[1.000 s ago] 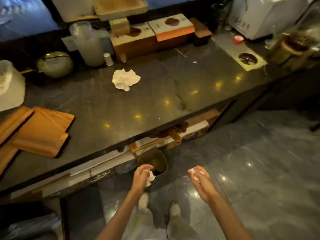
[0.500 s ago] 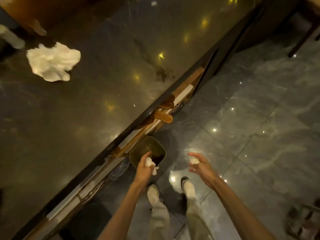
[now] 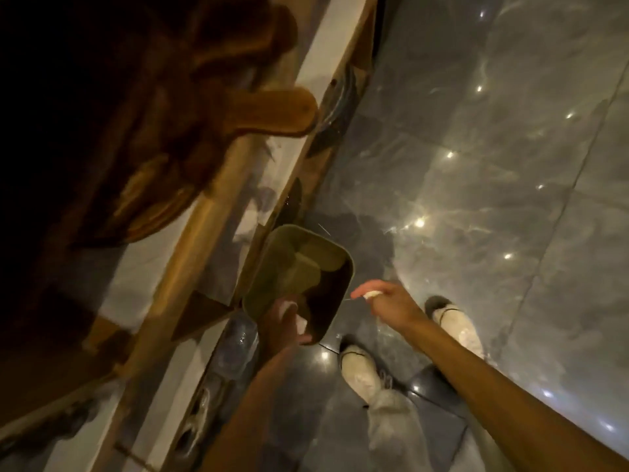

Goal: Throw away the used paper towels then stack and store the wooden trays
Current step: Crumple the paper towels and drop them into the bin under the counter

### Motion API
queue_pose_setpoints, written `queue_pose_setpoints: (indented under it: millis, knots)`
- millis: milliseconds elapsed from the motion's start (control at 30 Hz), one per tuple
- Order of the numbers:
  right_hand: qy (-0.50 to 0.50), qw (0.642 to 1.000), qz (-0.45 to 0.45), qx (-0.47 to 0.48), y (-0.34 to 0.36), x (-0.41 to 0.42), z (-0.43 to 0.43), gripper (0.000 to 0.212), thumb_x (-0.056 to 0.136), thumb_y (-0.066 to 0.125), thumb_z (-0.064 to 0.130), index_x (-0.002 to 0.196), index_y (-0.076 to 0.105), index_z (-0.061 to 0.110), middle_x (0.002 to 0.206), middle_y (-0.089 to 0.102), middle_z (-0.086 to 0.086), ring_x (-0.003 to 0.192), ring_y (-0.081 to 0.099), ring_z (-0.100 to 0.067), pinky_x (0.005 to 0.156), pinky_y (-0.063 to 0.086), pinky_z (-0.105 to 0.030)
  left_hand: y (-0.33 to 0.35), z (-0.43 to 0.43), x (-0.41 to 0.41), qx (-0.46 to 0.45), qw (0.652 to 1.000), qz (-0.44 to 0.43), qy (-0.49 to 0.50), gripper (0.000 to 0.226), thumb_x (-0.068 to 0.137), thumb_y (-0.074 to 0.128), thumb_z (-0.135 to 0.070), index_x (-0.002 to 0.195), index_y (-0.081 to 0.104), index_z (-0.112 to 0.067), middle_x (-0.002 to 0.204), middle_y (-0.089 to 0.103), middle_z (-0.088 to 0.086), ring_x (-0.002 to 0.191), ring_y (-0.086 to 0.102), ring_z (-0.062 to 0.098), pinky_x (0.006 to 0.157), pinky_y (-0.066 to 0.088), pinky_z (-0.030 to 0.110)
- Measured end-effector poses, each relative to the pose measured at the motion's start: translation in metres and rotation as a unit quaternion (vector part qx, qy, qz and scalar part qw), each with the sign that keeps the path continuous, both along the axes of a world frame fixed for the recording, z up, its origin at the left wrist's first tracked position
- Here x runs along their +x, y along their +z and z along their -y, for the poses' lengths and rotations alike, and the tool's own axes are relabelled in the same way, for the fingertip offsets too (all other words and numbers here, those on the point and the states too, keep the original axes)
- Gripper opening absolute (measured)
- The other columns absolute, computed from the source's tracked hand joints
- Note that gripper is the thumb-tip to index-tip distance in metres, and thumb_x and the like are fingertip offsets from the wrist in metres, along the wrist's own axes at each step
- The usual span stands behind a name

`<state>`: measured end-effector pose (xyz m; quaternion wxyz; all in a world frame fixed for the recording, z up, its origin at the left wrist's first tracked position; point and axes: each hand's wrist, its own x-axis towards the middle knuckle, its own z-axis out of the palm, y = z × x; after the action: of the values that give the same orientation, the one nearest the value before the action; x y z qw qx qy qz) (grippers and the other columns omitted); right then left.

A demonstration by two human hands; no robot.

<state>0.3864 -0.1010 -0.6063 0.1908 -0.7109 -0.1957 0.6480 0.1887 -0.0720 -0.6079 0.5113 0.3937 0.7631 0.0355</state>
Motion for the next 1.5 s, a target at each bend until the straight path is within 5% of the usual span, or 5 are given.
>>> queue_pose_setpoints:
  millis: [267,500,700,967,1500]
  knots:
    - [0.348,0.923,0.137,0.093,-0.097,-0.033,-0.034,0.032,0.093,0.051,0.007,0.122,0.062,0.008,0.121,0.056,-0.013,0.104,0.061,-0.031,0.083,0.05,-0.032,-0.104,-0.013,-0.003,0.096,0.962,-0.123,-0.225,0.025,0.094,0.051,-0.003,0.112,0.068,-0.007,0.124,0.062,0.012,0.12,0.055,0.026,0.099,0.037,0.025]
    - [0.483,0.83,0.182,0.21,-0.127,-0.039,-0.057,0.076,0.093,0.058,0.023,0.153,0.013,0.034,0.164,0.003,-0.003,0.149,0.006,-0.032,0.115,0.026,-0.041,-0.146,-0.027,-0.007,0.013,0.936,-0.177,-0.304,0.071,0.093,0.058,-0.037,0.152,0.02,-0.028,0.161,0.015,0.011,0.148,0.016,0.032,0.119,0.017,0.046]
    - [0.43,0.845,0.199,0.249,-0.093,-0.031,-0.041,0.067,0.095,0.053,0.027,0.153,0.02,0.028,0.164,0.009,-0.001,0.147,0.017,-0.027,0.111,0.035,-0.038,-0.124,-0.013,-0.016,-0.019,0.918,-0.196,-0.343,0.074,0.096,0.045,-0.047,0.154,0.005,-0.026,0.163,0.004,0.011,0.15,0.007,0.034,0.121,0.012,0.053]
    - [0.422,0.832,0.273,0.236,0.025,0.034,-0.005,0.04,0.095,0.049,0.04,0.131,0.051,0.024,0.125,0.054,0.0,0.119,0.047,-0.022,0.102,0.036,-0.034,0.003,-0.006,-0.004,0.006,0.922,-0.18,-0.342,0.042,0.098,0.038,-0.041,0.132,0.051,-0.02,0.128,0.062,0.009,0.116,0.059,0.03,0.1,0.047,0.046]
    - [0.441,0.797,0.257,0.323,0.398,0.152,0.012,0.048,0.093,0.053,0.049,0.136,0.053,0.029,0.146,0.045,-0.003,0.138,0.037,-0.023,0.116,0.026,-0.038,0.434,0.08,0.091,0.121,0.924,-0.257,-0.258,0.038,0.099,0.037,-0.038,0.134,0.049,-0.03,0.136,0.055,-0.003,0.118,0.056,0.018,0.097,0.049,0.038]
